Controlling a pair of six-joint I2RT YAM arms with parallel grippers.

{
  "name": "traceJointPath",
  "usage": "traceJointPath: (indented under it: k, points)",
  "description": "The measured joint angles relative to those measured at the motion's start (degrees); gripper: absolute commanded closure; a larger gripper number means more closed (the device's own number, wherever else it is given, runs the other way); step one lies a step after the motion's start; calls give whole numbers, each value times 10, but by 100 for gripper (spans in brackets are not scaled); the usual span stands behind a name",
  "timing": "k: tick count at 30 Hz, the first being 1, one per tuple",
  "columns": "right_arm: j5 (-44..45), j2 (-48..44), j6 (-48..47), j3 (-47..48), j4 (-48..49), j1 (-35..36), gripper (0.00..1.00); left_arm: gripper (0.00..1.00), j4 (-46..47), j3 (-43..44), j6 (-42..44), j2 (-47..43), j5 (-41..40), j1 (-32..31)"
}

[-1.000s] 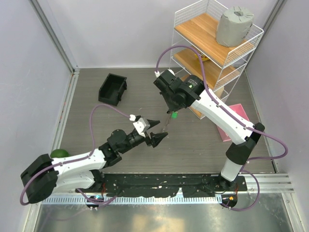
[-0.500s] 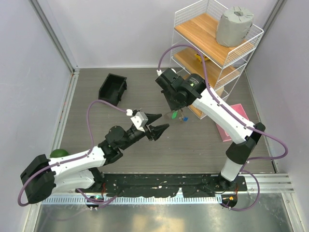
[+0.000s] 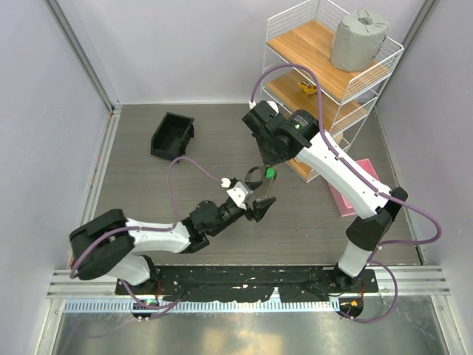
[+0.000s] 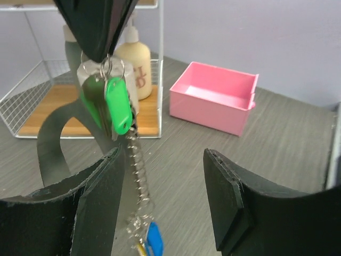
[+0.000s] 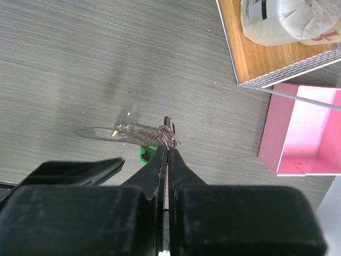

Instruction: Remove the keys from the keyring

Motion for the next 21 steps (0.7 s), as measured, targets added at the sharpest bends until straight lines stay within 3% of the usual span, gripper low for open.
traceJointPath:
  k: [9,16,21]
  points:
    - [-5,-13,12,0,0,-2,95,31,95,12,88,131,-56,-2]
    - [-3,-44,11,-5,0,-3,95,32,116,41,126,148,-50,6]
    - [-3,-55,11,-18,-1,-3,95,40,123,46,139,149,-20,18]
